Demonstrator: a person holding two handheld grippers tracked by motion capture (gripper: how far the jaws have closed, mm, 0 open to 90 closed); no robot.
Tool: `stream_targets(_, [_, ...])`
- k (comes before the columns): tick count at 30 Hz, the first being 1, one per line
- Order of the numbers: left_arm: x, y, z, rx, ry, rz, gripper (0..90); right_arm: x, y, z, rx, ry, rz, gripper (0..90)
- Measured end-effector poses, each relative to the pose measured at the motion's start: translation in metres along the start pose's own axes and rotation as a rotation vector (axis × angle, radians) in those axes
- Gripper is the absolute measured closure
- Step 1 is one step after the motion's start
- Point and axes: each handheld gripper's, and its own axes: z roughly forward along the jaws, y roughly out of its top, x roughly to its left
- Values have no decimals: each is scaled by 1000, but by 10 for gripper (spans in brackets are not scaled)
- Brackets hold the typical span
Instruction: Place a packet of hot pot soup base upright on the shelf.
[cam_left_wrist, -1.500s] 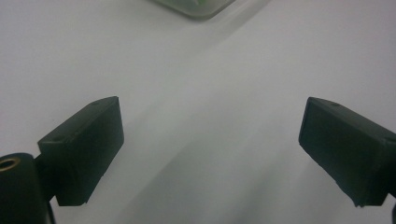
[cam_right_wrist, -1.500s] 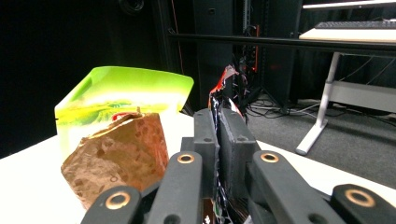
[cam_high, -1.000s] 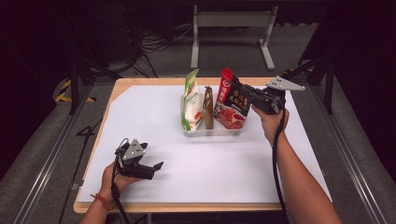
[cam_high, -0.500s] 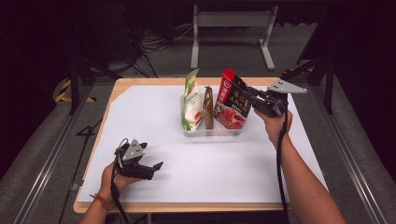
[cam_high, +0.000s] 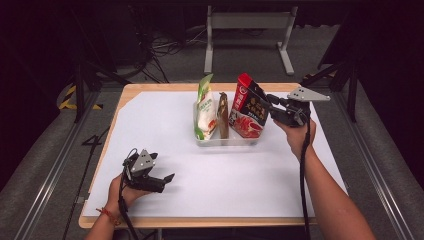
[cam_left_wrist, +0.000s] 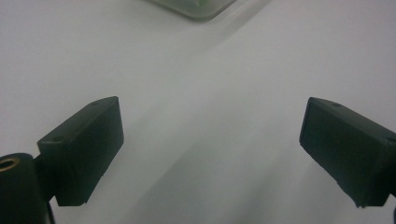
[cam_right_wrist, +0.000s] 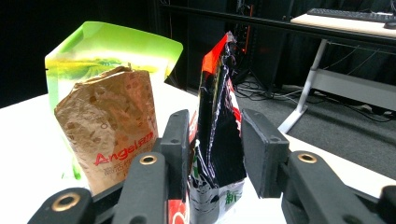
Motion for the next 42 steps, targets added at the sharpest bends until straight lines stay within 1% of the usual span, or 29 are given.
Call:
stream_targets(5, [0,0,0,1,-3,0,70,0,0,-2,2,0,3,622])
stream_targets(6, [0,0,1,4,-1,2,70,0,0,-3,-2,9,22,617])
stream_targets(8, [0,0,1,3,-3,2,70,1,0,-3,-1,12,23,614])
stream_targets(11, [0,0,0,-2,3,1,70,2,0,-5,0,5,11,601])
stream_targets(12, [0,0,0,-3,2,7,70,2,0,-6,-1,6,14,599])
stream_targets(14, [0,0,-1,-3,3,-2,71,1,-1,-8,3,11,19,592])
stream_targets(18, [0,0,0,-2,3,1,71,2,-3,-11,10,12,5,583])
stream_targets(20, [0,0,0,-3,3,6,71,2,-4,-12,15,19,7,581])
stream_targets(26, [0,0,-1,-6,1,-3,71,1,-6,-16,22,26,-2,570])
stream_targets(29, [0,0,0,-4,4,5,71,0,-8,-19,27,27,-9,546])
stream_targets(33, [0,0,0,-4,4,1,71,0,-11,-21,23,34,-15,544])
stream_targets(38, [0,0,0,-1,4,4,71,0,-13,-25,32,34,-29,499])
stream_targets(42, [0,0,0,-2,4,3,70,1,-14,-27,40,37,-40,485])
